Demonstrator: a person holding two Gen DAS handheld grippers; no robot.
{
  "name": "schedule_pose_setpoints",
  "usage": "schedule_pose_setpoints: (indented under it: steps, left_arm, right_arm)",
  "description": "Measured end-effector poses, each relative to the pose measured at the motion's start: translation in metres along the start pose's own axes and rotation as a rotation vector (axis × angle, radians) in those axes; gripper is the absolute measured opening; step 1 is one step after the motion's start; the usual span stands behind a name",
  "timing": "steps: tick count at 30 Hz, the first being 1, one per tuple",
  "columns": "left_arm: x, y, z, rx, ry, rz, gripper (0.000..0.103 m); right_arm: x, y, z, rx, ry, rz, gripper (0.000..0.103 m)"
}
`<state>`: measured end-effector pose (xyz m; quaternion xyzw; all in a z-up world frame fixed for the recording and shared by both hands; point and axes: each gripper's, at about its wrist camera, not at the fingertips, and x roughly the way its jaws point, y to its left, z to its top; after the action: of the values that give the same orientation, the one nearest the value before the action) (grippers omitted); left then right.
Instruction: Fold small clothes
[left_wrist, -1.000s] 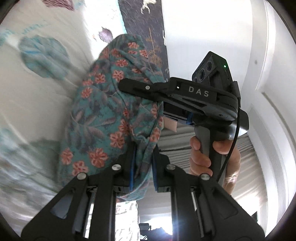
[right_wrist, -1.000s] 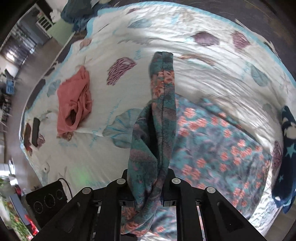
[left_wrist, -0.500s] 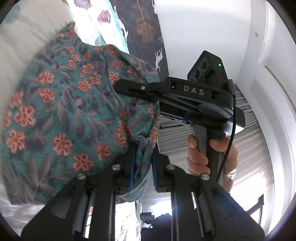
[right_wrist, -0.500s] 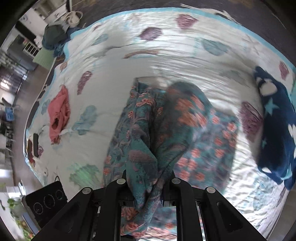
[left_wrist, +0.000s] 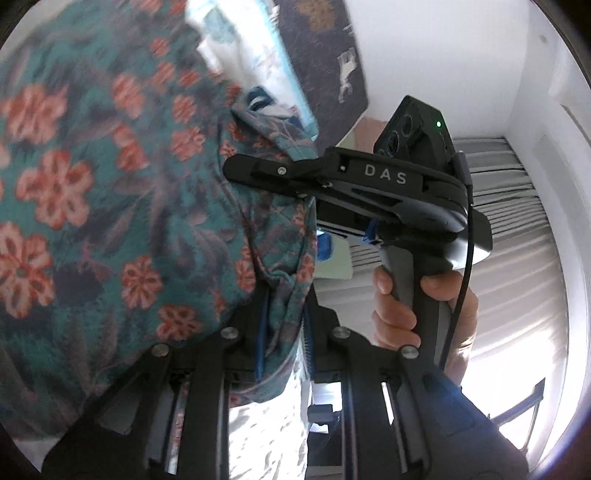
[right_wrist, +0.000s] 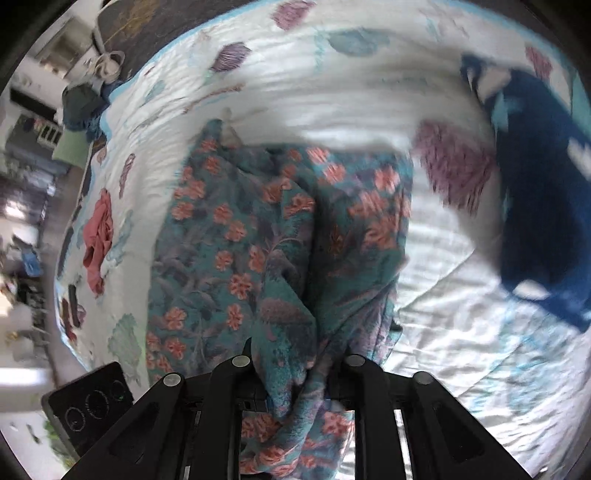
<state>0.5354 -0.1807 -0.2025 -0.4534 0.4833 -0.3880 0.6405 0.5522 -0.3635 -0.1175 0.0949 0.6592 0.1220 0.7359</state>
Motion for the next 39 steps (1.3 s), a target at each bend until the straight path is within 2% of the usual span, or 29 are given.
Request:
schedule_pose_setpoints:
  steps: [2, 4, 6, 8, 11, 12, 14, 15, 16, 19, 20, 21, 22, 23, 24, 25, 27, 28, 30, 32, 33, 35, 37, 39]
  left_arm:
    - [0.008, 0.007, -0.002, -0.013, 0.012, 0.004, 0.017]
    - [0.011, 0.011, -0.002, -0.011, 0.015, 0.015, 0.017]
    - [0.016, 0.008, -0.007, 0.006, 0.013, 0.026, 0.017]
    - [0.017, 0.001, -0.019, 0.013, 0.017, 0.034, 0.017]
    - [0.017, -0.001, -0.019, 0.014, 0.020, 0.035, 0.017]
    - [0.017, -0.001, -0.017, 0.011, 0.021, 0.034, 0.017]
    - [0.009, 0.001, -0.041, 0.014, 0.025, 0.035, 0.017]
    - [0.010, 0.000, -0.041, 0.021, 0.027, 0.042, 0.017]
    - [0.000, 0.000, -0.048, 0.029, 0.029, 0.048, 0.017]
    - [0.009, -0.011, -0.051, 0.074, 0.050, 0.096, 0.023]
    - [0.013, -0.016, -0.052, 0.096, 0.088, 0.109, 0.033]
    - [0.018, -0.023, -0.055, 0.108, 0.122, 0.099, 0.048]
    - [0.019, -0.026, -0.055, 0.108, 0.140, 0.087, 0.054]
    - [0.020, -0.033, -0.057, 0.105, 0.164, 0.075, 0.063]
    - [0.020, -0.040, -0.058, 0.116, 0.180, 0.083, 0.067]
    - [0.019, -0.045, -0.060, 0.132, 0.191, 0.097, 0.068]
    - [0.013, -0.060, -0.064, 0.196, 0.210, 0.143, 0.073]
    - [0.009, -0.066, -0.066, 0.215, 0.217, 0.157, 0.073]
    - [-0.005, -0.072, -0.070, 0.227, 0.235, 0.150, 0.073]
    - [-0.028, -0.071, -0.069, 0.224, 0.212, 0.132, 0.074]
    - [-0.046, -0.067, -0.067, 0.194, 0.160, 0.137, 0.076]
    - [-0.065, -0.056, -0.063, 0.154, 0.114, 0.152, 0.078]
    - [-0.080, -0.040, -0.055, 0.111, 0.079, 0.207, 0.078]
    - [-0.088, -0.028, -0.047, 0.104, 0.054, 0.270, 0.078]
  right_arm:
    - [0.015, -0.013, -0.001, 0.035, 0.027, 0.065, 0.032]
    - [0.028, -0.029, 0.002, 0.086, 0.020, 0.219, 0.051]
    - [0.031, -0.045, 0.010, 0.164, -0.042, 0.350, 0.055]
    - [0.033, -0.059, 0.022, 0.225, -0.071, 0.417, 0.055]
    - [0.034, -0.077, 0.049, 0.315, -0.151, 0.517, 0.055]
    - [0.033, -0.080, 0.055, 0.328, -0.169, 0.536, 0.055]
    - [0.028, -0.080, 0.068, 0.322, -0.206, 0.557, 0.040]
    - [0.027, -0.078, 0.070, 0.302, -0.211, 0.556, 0.018]
    - [0.024, -0.075, 0.073, 0.279, -0.214, 0.540, 0.009]
    - [0.007, -0.071, 0.075, 0.224, -0.276, 0.315, 0.009]
    - [-0.002, -0.069, 0.073, 0.203, -0.307, 0.216, 0.010]
    - [-0.016, -0.063, 0.067, 0.160, -0.357, 0.066, 0.011]
    - [-0.028, -0.053, 0.060, 0.109, -0.401, -0.095, 0.015]
    - [-0.037, -0.048, 0.055, 0.061, -0.433, -0.196, 0.017]
    - [-0.050, -0.037, 0.042, 0.005, -0.481, -0.278, 0.019]
    - [-0.058, -0.034, 0.034, -0.006, -0.493, -0.265, 0.021]
    - [-0.078, -0.027, 0.011, -0.028, -0.459, -0.087, 0.027]
    - [-0.083, -0.023, 0.000, -0.047, -0.427, -0.027, 0.029]
    - [-0.085, -0.012, -0.023, -0.100, -0.359, 0.069, 0.043]
    - [-0.071, -0.009, -0.042, -0.120, -0.268, 0.144, 0.045]
    - [-0.058, -0.008, -0.055, -0.129, -0.209, 0.138, 0.045]
    - [-0.037, -0.013, -0.071, -0.161, -0.155, 0.095, 0.045]
    - [-0.011, -0.024, -0.093, -0.159, -0.090, 0.082, 0.044]
    - [0.002, -0.033, -0.111, -0.166, -0.073, -0.012, 0.045]
